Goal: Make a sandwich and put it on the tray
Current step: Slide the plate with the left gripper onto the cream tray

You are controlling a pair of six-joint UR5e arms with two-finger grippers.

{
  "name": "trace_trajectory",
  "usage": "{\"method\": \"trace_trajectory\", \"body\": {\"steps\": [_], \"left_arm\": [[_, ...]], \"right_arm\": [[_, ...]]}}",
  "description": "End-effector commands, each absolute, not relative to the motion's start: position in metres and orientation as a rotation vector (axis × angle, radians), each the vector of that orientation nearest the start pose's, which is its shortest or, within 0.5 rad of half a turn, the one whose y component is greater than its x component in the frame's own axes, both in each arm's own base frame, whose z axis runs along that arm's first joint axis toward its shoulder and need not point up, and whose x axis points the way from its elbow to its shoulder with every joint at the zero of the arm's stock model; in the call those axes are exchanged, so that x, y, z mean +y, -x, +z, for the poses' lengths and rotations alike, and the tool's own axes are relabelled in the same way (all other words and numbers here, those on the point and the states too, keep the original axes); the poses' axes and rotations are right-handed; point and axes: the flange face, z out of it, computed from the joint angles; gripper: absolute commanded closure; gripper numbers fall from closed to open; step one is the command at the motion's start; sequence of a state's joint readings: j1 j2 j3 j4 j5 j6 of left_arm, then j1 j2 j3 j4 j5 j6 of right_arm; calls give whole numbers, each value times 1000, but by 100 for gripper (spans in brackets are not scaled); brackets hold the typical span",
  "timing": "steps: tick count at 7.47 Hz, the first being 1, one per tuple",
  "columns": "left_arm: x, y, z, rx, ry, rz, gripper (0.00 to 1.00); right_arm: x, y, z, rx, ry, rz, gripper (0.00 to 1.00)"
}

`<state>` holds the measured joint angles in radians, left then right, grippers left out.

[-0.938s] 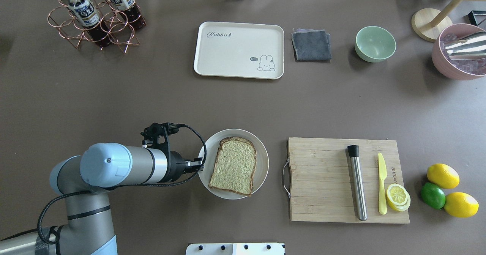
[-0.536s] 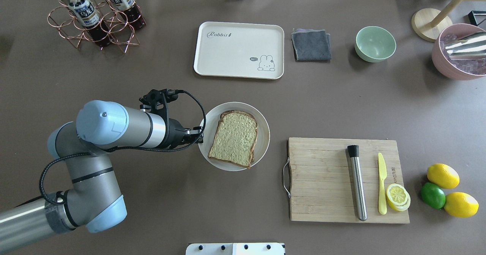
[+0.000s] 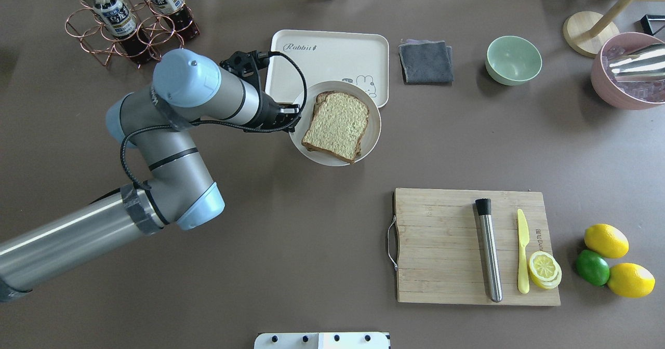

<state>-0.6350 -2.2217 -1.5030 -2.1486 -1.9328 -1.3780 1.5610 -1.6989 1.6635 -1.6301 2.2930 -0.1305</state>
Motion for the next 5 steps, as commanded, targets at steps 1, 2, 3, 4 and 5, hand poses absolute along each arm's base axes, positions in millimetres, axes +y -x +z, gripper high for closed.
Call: {"method": "trace_trajectory", "body": {"steps": [1,2,3,4,5], "left_arm": [[-596,-526,197,1140,-125,-191,100],[-629,-519,198,1115,-123,-189,100],[-655,-517,193,1094,-113,-212,100],[-676,-520,190,1071,-105,-234,100],[-693,-519,205,1042,-106,-234,100]], "right_arm": [[-430,-63,686,-728,54,-99,0],[-430,-63,689,-730,59,-98,0],[-430,-62,692,-732,64,-96,0],[-430,-62,692,-732,64,-96,0],[-429,-62,692,-732,65,-97,0]]}}
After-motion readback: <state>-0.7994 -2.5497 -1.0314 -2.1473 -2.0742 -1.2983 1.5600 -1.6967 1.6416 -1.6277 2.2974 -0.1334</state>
